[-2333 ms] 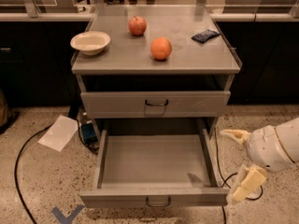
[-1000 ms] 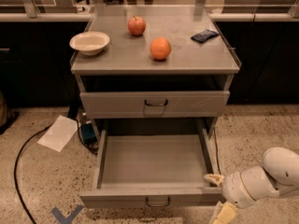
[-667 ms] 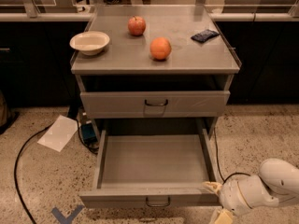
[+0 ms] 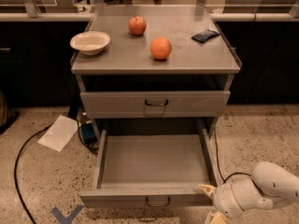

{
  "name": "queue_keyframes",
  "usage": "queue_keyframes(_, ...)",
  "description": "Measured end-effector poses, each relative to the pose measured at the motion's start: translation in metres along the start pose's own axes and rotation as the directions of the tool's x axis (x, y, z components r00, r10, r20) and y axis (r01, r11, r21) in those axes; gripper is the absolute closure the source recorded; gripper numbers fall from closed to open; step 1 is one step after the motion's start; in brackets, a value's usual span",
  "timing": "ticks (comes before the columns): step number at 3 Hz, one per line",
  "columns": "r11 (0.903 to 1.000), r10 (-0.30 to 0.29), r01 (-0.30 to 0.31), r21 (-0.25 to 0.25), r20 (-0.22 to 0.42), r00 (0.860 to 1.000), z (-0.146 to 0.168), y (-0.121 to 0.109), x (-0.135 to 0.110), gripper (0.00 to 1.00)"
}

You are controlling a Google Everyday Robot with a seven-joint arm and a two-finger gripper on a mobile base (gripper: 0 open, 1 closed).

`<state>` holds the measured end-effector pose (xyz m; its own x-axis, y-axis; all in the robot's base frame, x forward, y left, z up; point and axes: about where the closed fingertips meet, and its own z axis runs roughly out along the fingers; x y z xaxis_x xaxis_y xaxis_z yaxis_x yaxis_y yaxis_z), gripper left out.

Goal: Close middle drawer

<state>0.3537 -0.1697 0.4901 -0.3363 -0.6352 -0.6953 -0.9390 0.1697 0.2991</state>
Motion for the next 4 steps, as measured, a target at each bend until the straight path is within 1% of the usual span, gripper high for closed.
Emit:
queue_keyframes(1,0.9979,-0.019,0.020,-0.061,0.016,1.000,0.032,0.000,0.001,0.00)
queue_keyframes(2,0.9945,-0.017,0.019,-0.103,0.022,1.000,0.045,0.004,0.000,0.00)
queue_keyframes(3,0.9945,-0.017,0.019,-0.103,0.022,1.000,0.045,0.004,0.000,0.00)
queue_keyframes(4,0.9948,-0.054,0.058,-0.084,0.045,0.998,0.037,0.021,-0.012,0.00)
